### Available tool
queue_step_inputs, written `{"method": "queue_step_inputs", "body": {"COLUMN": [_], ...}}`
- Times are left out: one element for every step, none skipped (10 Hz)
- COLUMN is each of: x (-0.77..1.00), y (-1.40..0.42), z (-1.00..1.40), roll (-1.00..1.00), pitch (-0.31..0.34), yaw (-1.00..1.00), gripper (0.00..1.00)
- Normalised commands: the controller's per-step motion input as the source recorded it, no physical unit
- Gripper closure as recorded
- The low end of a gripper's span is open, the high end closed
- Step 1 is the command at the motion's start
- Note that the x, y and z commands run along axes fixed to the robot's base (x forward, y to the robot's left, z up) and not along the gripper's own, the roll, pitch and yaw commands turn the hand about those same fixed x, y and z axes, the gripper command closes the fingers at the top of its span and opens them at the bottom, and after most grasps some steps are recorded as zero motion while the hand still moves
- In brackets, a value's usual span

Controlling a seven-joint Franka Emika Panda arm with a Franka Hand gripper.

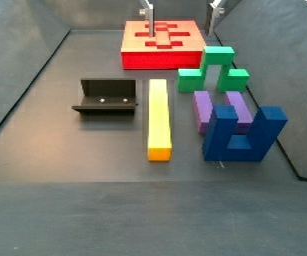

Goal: Pick up the purple object. Move up. Place the purple object on the fixture. Regrasp the purple object. Move to above the board. Insert the purple object.
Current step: Pick up the purple object.

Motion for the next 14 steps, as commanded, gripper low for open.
{"method": "queue_step_inputs", "body": {"x": [0.0, 0.0, 0.13, 0.0, -0.02, -0.11, -0.26, -0.29, -0.27, -0.21, -0.11, -0.13, -0.19, -0.21], "y": [0.0, -0.1, -0.28, -0.34, -0.31, -0.21, -0.13, -0.1, -0.11, -0.06, 0.0, 0.0, 0.0, -0.05], "z": [0.0, -0.19, -0.44, -0.67, -0.89, -0.88, -0.88, -0.88, -0.82, -0.64, -0.55, -0.51, -0.45, -0.33], "roll": [-0.01, -0.03, 0.0, 0.0, 0.0, 0.0, 0.0, -0.01, 0.0, 0.0, 0.0, 0.0, 0.0, -0.02], "pitch": [0.0, -0.021, 0.0, -0.099, -0.18, -0.183, -0.2, -0.201, -0.18, -0.134, -0.1, -0.079, -0.097, -0.111], "yaw": [0.0, 0.0, 0.0, -0.01, 0.0, -0.06, -0.04, -0.04, -0.01, -0.01, -0.02, -0.06, -0.13, -0.1], "gripper": [0.0, 0.0, 0.0, 0.0, 0.0, 0.0, 0.0, 0.0, 0.0, 0.0, 0.0, 0.0, 0.0, 0.0]}}
